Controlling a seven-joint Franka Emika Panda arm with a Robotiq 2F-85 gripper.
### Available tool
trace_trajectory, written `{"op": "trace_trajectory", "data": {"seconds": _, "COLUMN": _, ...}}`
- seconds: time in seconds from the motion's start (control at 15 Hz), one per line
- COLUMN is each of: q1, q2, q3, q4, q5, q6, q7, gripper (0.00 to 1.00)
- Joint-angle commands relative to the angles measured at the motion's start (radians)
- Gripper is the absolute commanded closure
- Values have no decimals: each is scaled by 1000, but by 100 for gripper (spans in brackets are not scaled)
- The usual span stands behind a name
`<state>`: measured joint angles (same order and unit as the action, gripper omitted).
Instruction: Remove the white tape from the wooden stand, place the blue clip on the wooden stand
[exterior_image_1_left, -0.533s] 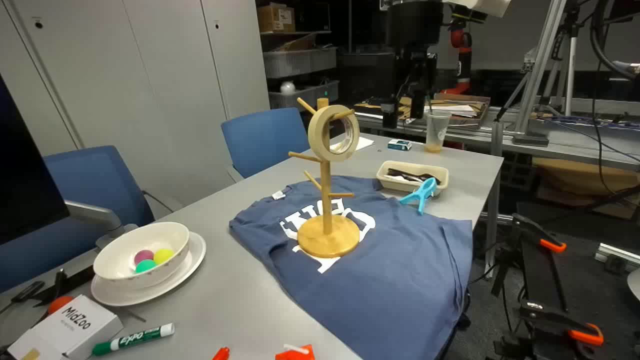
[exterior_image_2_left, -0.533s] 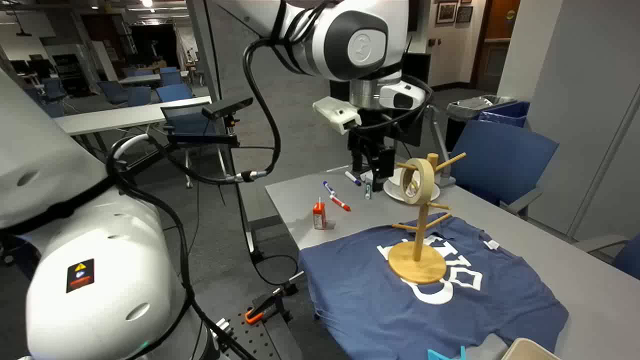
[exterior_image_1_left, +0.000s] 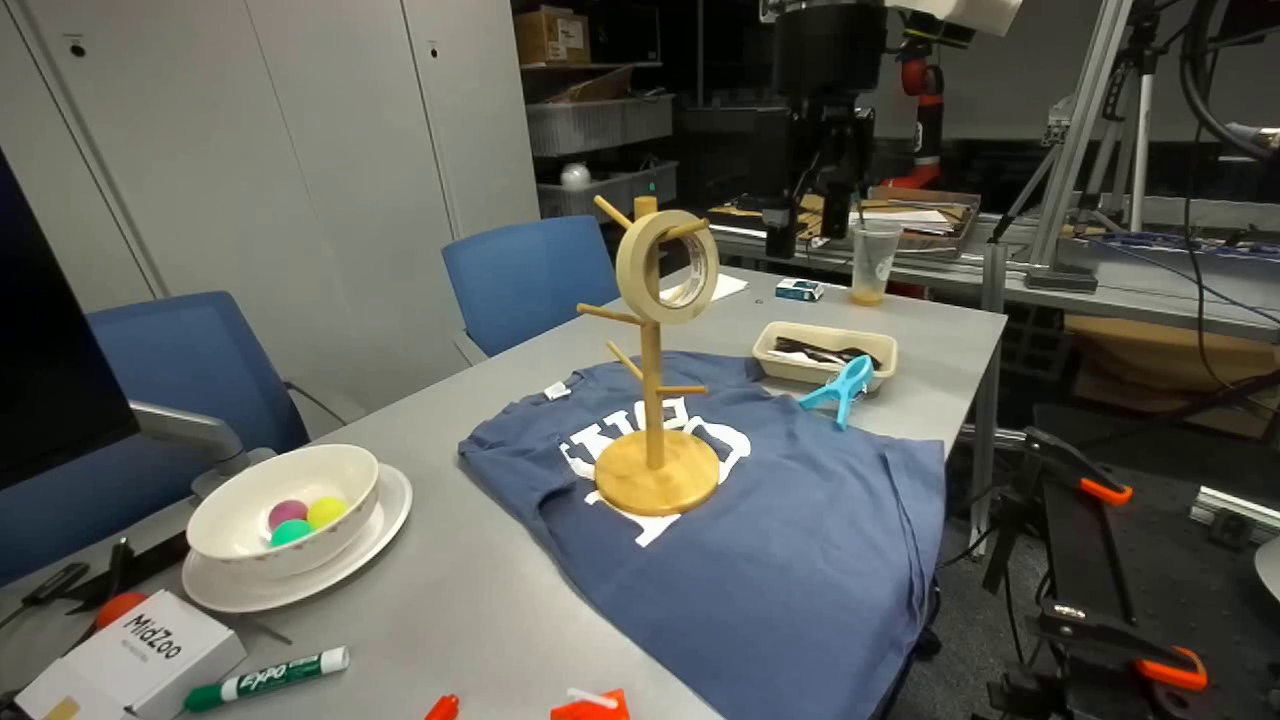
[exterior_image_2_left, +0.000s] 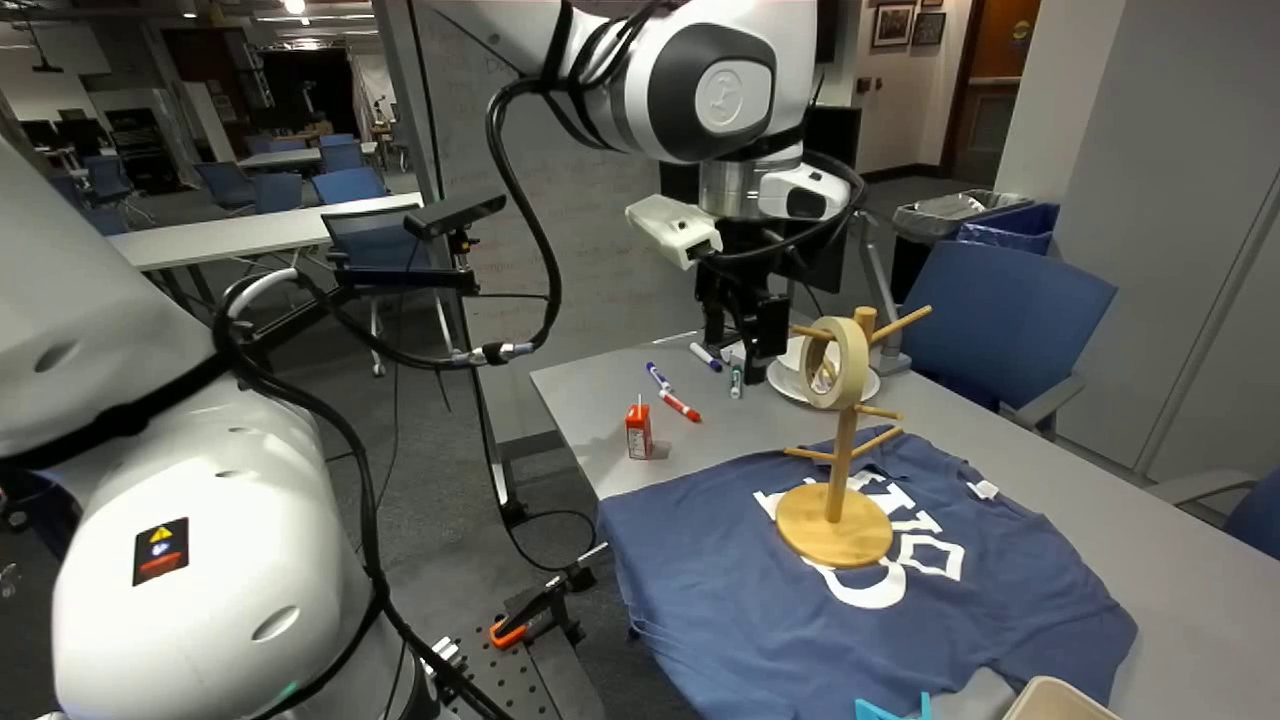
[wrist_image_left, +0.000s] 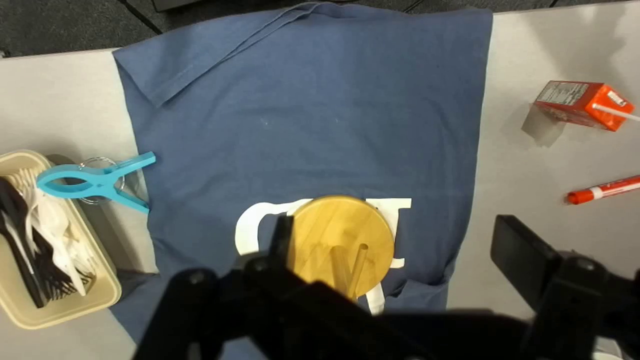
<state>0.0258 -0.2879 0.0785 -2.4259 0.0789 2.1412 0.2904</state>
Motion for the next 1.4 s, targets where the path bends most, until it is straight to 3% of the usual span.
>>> {"op": "trace_trajectory", "data": {"seconds": 0.0, "q1": -1, "q2": 0, "q3": 1, "q4": 1, "q5": 0, "q6": -2, "q7": -1, "gripper": 0}}
{"op": "trace_trajectory", "data": {"seconds": 0.27, "q1": -1, "q2": 0, "q3": 1, "q4": 1, "q5": 0, "q6": -2, "q7": -1, "gripper": 0}}
{"op": "trace_trajectory", "data": {"seconds": 0.8, "q1": -28, "q2": -20, "q3": -9, "q4": -79, "q5": -53, "q6": 113, "q7": -1, "gripper": 0}}
{"op": "trace_trajectory", "data": {"seconds": 1.33, "q1": -77, "q2": -55, "q3": -19, "q4": -201, "q5": -149, "q6": 471, "q7": -8, "gripper": 0}}
